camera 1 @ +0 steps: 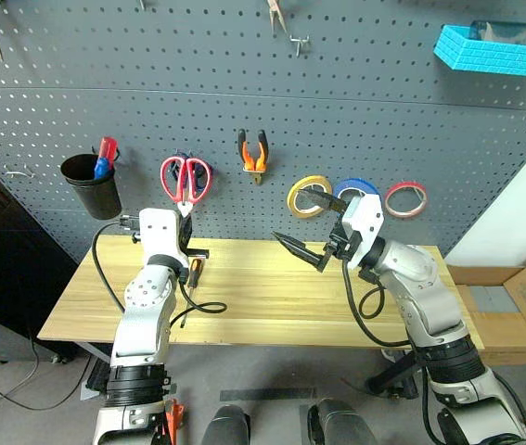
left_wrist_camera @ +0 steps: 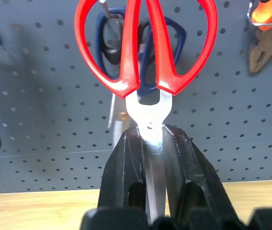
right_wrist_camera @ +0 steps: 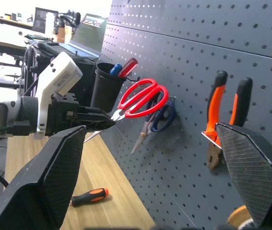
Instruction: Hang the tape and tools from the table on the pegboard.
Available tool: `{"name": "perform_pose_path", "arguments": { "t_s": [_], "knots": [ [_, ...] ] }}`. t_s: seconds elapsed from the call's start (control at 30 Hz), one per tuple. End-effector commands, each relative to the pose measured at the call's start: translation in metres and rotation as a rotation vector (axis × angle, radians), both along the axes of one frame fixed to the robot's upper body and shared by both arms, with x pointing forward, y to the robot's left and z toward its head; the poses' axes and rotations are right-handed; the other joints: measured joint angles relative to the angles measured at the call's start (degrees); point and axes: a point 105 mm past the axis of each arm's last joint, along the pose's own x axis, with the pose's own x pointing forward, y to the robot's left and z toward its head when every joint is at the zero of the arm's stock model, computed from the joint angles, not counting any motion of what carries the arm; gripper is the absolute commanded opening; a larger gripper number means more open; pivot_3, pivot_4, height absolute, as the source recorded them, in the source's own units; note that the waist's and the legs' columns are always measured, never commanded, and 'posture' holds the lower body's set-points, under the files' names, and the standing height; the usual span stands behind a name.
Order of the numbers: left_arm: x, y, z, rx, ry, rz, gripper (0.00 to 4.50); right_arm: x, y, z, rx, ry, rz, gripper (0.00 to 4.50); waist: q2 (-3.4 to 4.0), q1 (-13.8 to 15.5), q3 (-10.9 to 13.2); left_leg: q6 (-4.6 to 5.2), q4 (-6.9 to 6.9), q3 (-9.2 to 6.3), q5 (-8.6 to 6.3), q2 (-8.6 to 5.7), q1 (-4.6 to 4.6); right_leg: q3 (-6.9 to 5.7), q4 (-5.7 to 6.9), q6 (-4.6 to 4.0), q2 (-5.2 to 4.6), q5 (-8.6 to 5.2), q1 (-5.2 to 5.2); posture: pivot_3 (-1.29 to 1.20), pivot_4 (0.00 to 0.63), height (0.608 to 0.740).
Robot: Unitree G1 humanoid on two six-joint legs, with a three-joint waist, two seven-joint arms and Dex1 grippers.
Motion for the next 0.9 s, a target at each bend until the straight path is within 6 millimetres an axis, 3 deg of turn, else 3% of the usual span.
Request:
{"name": "perform_pose_path", "arguments": {
  "t_s": [0.03,0.27,0.4,0.47,0.57,0.63,0.77,0.9],
  "knots": [
    [0.004,-0.002,0.013,0.027,-0.040,-0.008,0.94,-0.004,-0.005,0.016,0.027,-0.059,-0.012,4.50,0.00,-0.01,0.00,0.00,0.00,0.00,0.00,0.00,0.00,0.00,0.00,0.00,0.00,0.00,0.00,0.05,0.052,0.740],
    [0.002,-0.001,0.010,0.028,-0.035,-0.003,3.22,-0.008,-0.008,0.014,0.015,-0.054,-0.015,4.50,0.00,-0.06,0.00,0.00,0.00,0.00,0.00,0.00,0.00,0.00,0.00,-0.01,0.00,-0.01,0.00,0.04,0.075,0.740],
    [-0.007,0.006,-0.021,0.027,0.056,0.021,4.42,-0.008,-0.007,0.009,0.002,-0.040,-0.028,4.50,0.05,-0.18,0.04,0.00,0.00,0.01,0.00,0.00,0.01,0.02,0.00,-0.07,0.00,-0.04,0.00,0.03,0.107,0.740],
    [-0.014,0.014,-0.038,0.037,0.112,0.044,4.42,-0.008,-0.004,0.004,-0.017,-0.024,-0.030,4.50,0.17,-0.56,0.12,0.01,-0.01,0.04,0.00,0.01,0.04,0.06,0.00,-0.15,0.00,-0.09,0.00,0.03,0.119,0.740],
    [-0.021,0.020,-0.048,0.040,0.148,0.059,4.42,-0.009,0.002,-0.001,-0.049,-0.009,-0.028,4.50,0.23,-0.75,0.55,0.01,-0.02,0.04,-0.01,0.04,0.05,0.04,0.05,-0.35,0.00,-0.22,-0.02,0.03,0.165,0.740],
    [-0.024,0.034,-0.057,0.041,0.183,0.091,4.42,-0.011,0.018,-0.013,-0.127,-0.001,0.006,4.50,0.31,-0.91,1.27,0.01,0.01,0.02,0.00,0.04,0.03,0.05,0.07,-0.37,0.00,-0.23,-0.03,0.03,0.192,0.740],
    [-0.024,0.058,-0.065,0.044,0.230,0.144,4.42,-0.021,0.033,-0.030,-0.213,0.037,0.064,4.50,0.47,-1.20,2.88,0.03,0.01,0.02,0.01,0.06,0.03,0.04,0.07,-0.41,0.00,-0.26,-0.07,0.03,0.238,0.740],
    [-0.018,0.069,-0.072,0.047,0.279,0.119,4.42,-0.028,0.047,-0.035,-0.252,0.050,0.113,4.50,0.44,-1.23,5.06,0.03,-0.02,-0.03,0.00,0.06,-0.17,0.01,0.02,-0.40,-0.02,-0.27,-0.18,0.01,0.294,0.740]
  ]
}}
